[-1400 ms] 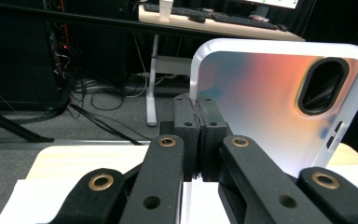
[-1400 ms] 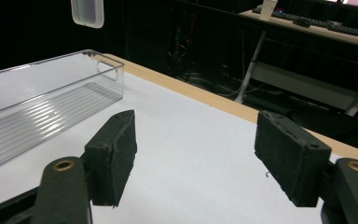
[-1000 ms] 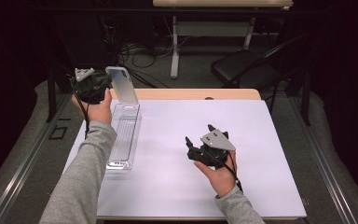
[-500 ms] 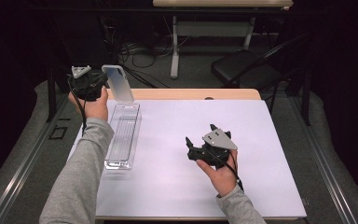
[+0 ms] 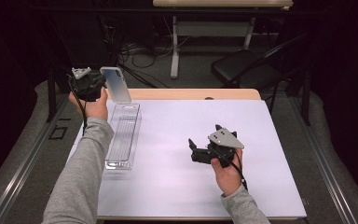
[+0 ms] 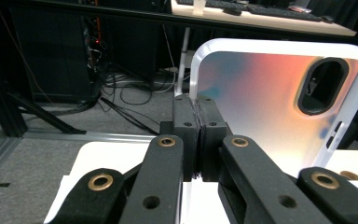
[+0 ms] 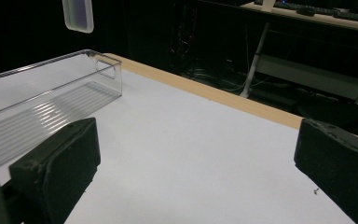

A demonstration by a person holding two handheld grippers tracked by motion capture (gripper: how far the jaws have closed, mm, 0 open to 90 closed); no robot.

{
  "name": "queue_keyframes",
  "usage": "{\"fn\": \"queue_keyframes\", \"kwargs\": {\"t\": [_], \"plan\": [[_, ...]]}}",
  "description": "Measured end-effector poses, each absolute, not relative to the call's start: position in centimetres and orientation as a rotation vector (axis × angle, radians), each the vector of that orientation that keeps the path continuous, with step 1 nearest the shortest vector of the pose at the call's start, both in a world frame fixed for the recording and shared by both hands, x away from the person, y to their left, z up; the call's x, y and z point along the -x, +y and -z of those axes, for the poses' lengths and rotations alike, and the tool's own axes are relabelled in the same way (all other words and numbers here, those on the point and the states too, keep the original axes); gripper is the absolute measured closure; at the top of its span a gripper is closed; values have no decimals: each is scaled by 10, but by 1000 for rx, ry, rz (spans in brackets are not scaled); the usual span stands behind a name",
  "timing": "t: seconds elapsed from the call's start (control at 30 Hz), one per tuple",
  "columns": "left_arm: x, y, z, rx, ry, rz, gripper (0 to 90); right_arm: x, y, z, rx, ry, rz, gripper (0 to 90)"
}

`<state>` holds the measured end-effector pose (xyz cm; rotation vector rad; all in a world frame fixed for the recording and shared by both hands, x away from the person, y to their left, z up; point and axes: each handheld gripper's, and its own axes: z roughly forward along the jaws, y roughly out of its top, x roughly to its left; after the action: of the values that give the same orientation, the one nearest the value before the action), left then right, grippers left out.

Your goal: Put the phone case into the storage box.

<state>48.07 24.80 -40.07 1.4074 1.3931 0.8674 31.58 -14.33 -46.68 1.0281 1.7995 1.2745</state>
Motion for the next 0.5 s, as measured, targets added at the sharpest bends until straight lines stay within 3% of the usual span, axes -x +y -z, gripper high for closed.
{"fn": "queue_keyframes", "kwargs": {"t": [0.5], "plan": [[-492, 242, 431, -1418, 1442, -892, 890, -316, -152, 469, -1043, 1793, -1271, 0]]}}
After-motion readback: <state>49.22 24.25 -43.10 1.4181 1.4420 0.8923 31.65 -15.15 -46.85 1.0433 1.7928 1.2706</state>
